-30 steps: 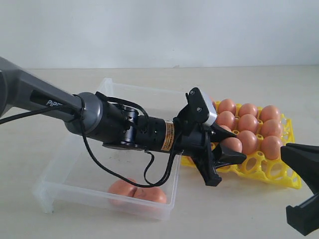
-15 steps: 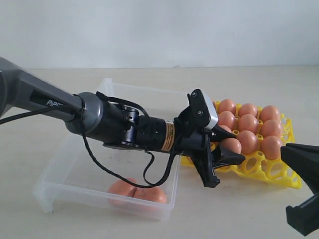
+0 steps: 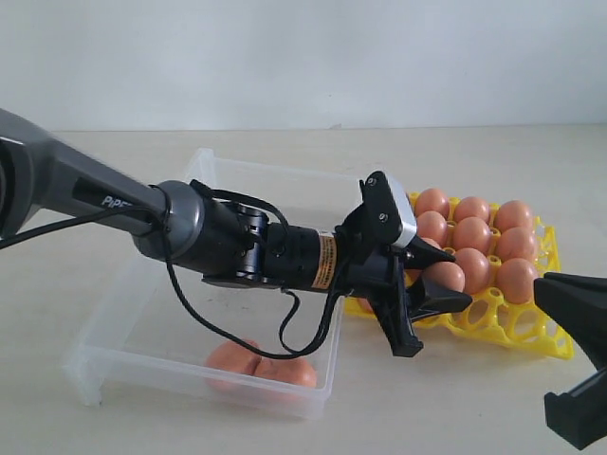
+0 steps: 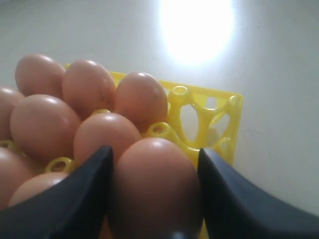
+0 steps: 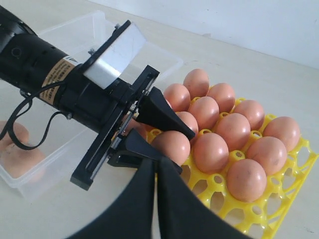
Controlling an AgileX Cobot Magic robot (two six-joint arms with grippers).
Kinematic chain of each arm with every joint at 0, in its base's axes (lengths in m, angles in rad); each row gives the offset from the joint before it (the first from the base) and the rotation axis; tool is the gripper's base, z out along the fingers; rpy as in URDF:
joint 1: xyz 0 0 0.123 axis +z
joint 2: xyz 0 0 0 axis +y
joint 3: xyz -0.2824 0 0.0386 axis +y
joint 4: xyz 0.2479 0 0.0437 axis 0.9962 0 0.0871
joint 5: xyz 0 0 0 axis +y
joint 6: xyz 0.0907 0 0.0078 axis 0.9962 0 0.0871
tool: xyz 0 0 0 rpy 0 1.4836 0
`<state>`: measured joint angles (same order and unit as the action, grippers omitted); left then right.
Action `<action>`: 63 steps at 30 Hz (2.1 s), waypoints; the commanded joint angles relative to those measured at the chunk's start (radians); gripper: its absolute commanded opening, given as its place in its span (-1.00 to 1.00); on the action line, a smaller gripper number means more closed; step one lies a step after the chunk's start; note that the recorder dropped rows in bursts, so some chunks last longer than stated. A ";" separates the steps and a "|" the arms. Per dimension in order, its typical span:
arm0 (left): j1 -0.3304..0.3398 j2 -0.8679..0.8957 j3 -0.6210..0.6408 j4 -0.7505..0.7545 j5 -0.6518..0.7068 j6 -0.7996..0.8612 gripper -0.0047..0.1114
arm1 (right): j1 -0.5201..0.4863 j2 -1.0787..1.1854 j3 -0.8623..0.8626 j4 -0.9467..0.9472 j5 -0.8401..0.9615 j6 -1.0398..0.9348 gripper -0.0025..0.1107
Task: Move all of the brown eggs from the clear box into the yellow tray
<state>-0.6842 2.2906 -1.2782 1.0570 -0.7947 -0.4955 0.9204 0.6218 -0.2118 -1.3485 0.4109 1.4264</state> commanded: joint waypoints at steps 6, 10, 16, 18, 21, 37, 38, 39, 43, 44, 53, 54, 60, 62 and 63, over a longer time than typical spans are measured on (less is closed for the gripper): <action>0.004 0.015 -0.003 -0.027 0.018 0.003 -0.85 | -0.003 -0.005 -0.007 -0.002 -0.005 -0.002 -0.96; 0.004 0.017 -0.003 -0.025 0.019 0.003 -0.85 | -0.003 -0.005 -0.007 -0.002 -0.007 -0.002 -0.96; 0.004 0.017 -0.003 -0.023 0.026 0.005 -0.85 | -0.003 -0.005 -0.007 -0.002 -0.007 -0.004 -0.96; 0.004 0.017 -0.003 -0.022 0.026 0.005 -0.80 | -0.003 -0.005 -0.007 -0.002 -0.007 -0.004 -0.96; 0.004 0.017 -0.003 -0.022 0.026 0.005 -0.55 | -0.003 -0.005 -0.007 -0.002 -0.007 -0.004 -0.96; 0.004 0.017 -0.003 -0.108 0.034 -0.004 0.11 | -0.003 -0.005 -0.007 -0.002 -0.007 -0.004 -0.96; 0.004 0.017 -0.003 -0.115 0.027 0.004 0.10 | -0.003 -0.005 -0.007 -0.002 -0.007 -0.004 -0.96; 0.004 0.017 -0.003 -0.127 0.017 0.013 0.10 | -0.003 -0.005 -0.007 -0.002 -0.007 -0.004 -0.96; 0.004 0.017 -0.003 -0.195 -0.049 0.039 0.10 | -0.003 -0.005 -0.007 -0.002 -0.007 -0.004 -0.96; 0.004 0.017 -0.003 -0.203 -0.050 0.044 0.10 | -0.003 -0.005 -0.007 -0.002 -0.007 -0.004 -0.96; 0.004 0.017 -0.003 -0.207 -0.032 0.049 -0.07 | -0.003 -0.005 -0.007 -0.002 -0.007 -0.004 -0.96; 0.004 0.017 -0.003 -0.210 -0.060 0.057 -0.15 | -0.003 -0.005 -0.007 -0.002 -0.007 -0.004 -0.96; 0.004 -0.032 -0.003 -0.232 -0.191 0.107 -0.84 | -0.003 -0.005 -0.007 -0.002 -0.007 -0.004 -0.96; 0.004 -0.066 -0.003 -0.235 -0.183 0.094 -0.85 | -0.003 -0.005 -0.007 -0.002 -0.002 -0.004 -0.96; 0.004 -0.085 -0.003 -0.235 -0.163 0.075 -0.85 | -0.003 -0.005 -0.007 -0.002 -0.001 -0.004 -0.96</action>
<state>-0.6821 2.2584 -1.2782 0.8407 -0.9567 -0.3986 0.9204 0.6218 -0.2118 -1.3485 0.4050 1.4248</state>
